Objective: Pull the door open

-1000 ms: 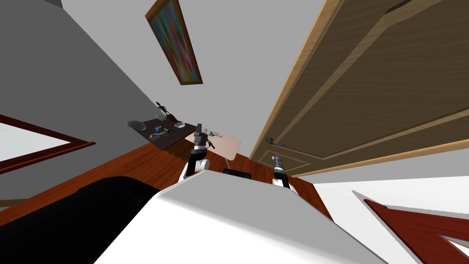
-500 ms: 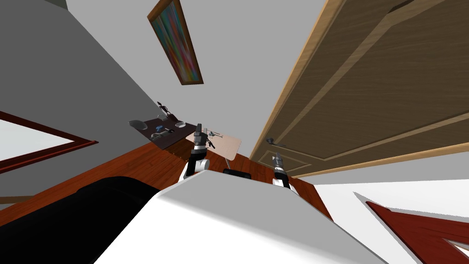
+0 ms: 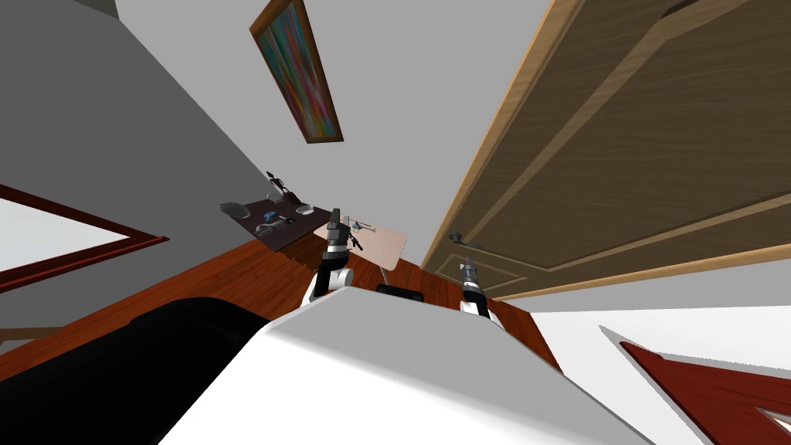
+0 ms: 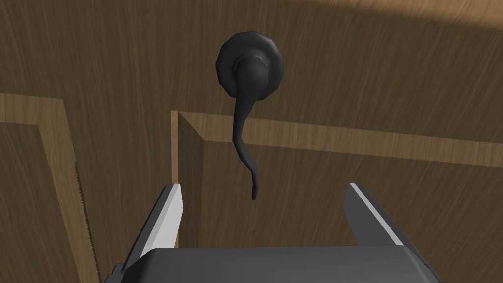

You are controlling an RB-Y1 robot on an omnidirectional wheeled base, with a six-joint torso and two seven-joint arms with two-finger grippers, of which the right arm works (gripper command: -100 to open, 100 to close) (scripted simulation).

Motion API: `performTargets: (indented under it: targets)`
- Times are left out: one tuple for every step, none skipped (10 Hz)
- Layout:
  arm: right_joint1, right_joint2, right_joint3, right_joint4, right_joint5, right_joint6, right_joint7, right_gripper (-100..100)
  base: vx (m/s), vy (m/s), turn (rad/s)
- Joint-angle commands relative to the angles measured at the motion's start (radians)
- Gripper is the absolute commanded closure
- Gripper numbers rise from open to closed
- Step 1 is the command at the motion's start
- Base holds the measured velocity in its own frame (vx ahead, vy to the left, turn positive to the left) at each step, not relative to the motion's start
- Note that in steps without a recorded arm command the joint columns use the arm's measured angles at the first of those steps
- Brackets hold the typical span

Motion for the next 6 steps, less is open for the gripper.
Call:
performTargets:
  targets:
    - [0.000, 0.000, 0.000, 0.000, 0.000, 0.000, 0.000, -100, 0.000, 0.000, 0.000]
    - [0.000, 0.000, 0.000, 0.000, 0.000, 0.000, 0.000, -100, 0.002, -0.005, 0.013]
    - [0.000, 0.000, 0.000, 0.000, 0.000, 0.000, 0.000, -100, 0.000, 0.000, 0.000]
    - [0.000, 0.000, 0.000, 0.000, 0.000, 0.000, 0.000, -100, 0.000, 0.000, 0.000]
    - [0.000, 0.000, 0.000, 0.000, 0.000, 0.000, 0.000, -100, -0.003, 0.007, -0.021]
    - [0.000, 0.000, 0.000, 0.000, 0.000, 0.000, 0.000, -100, -0.003, 0.006, -0.018]
